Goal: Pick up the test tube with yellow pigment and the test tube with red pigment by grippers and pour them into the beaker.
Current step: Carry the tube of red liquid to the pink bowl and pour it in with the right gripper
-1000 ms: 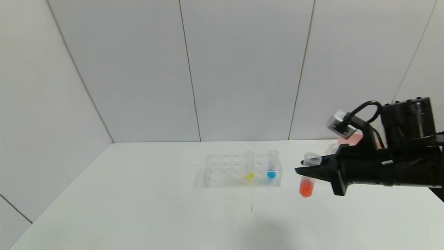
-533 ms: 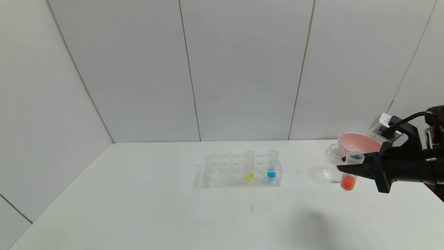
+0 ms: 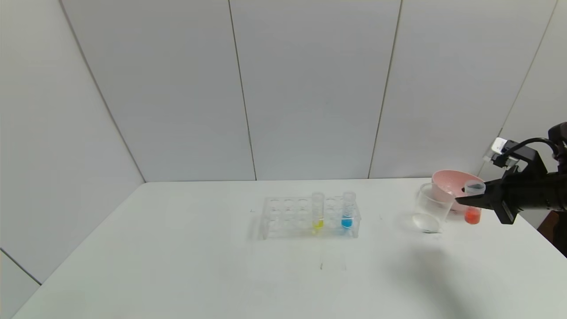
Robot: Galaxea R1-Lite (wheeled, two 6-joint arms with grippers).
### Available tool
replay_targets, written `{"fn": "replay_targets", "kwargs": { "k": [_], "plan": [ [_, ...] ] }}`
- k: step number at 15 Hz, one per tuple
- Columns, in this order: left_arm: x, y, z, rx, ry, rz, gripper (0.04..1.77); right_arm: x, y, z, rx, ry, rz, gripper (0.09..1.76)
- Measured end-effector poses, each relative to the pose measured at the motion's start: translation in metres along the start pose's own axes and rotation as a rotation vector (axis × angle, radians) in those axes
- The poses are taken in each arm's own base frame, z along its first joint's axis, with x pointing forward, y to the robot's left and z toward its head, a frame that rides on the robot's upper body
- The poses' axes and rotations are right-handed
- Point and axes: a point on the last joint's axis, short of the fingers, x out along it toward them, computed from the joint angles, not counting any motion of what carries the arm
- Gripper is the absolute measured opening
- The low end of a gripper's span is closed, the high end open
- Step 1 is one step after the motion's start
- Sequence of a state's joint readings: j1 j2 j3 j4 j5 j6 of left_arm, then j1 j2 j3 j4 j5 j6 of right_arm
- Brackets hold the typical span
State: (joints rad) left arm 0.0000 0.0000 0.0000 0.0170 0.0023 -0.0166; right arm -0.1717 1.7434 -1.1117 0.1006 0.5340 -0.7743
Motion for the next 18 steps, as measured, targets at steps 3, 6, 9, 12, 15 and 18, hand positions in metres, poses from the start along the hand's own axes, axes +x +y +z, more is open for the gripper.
{"fn": "replay_targets", "kwargs": {
  "k": [3, 6, 9, 12, 15, 18],
  "plan": [
    [0.000, 0.000, 0.000, 0.000, 0.000, 0.000, 1.72, 0.004, -0.021, 0.006, -0.093, 0.096, -0.041, 0.53],
    [0.000, 0.000, 0.000, 0.000, 0.000, 0.000, 1.72, 0.013, -0.038, 0.010, -0.145, 0.174, -0.097, 0.53],
    [0.000, 0.000, 0.000, 0.000, 0.000, 0.000, 1.72, 0.025, -0.044, 0.018, -0.150, 0.234, -0.098, 0.53],
    [0.000, 0.000, 0.000, 0.000, 0.000, 0.000, 1.72, 0.029, -0.042, 0.030, -0.142, 0.301, -0.051, 0.53],
    [0.000, 0.000, 0.000, 0.000, 0.000, 0.000, 1.72, 0.029, -0.038, 0.044, -0.149, 0.368, -0.028, 0.53],
    [0.000, 0.000, 0.000, 0.000, 0.000, 0.000, 1.72, 0.025, -0.037, 0.059, -0.158, 0.449, -0.027, 0.53]
  ]
}}
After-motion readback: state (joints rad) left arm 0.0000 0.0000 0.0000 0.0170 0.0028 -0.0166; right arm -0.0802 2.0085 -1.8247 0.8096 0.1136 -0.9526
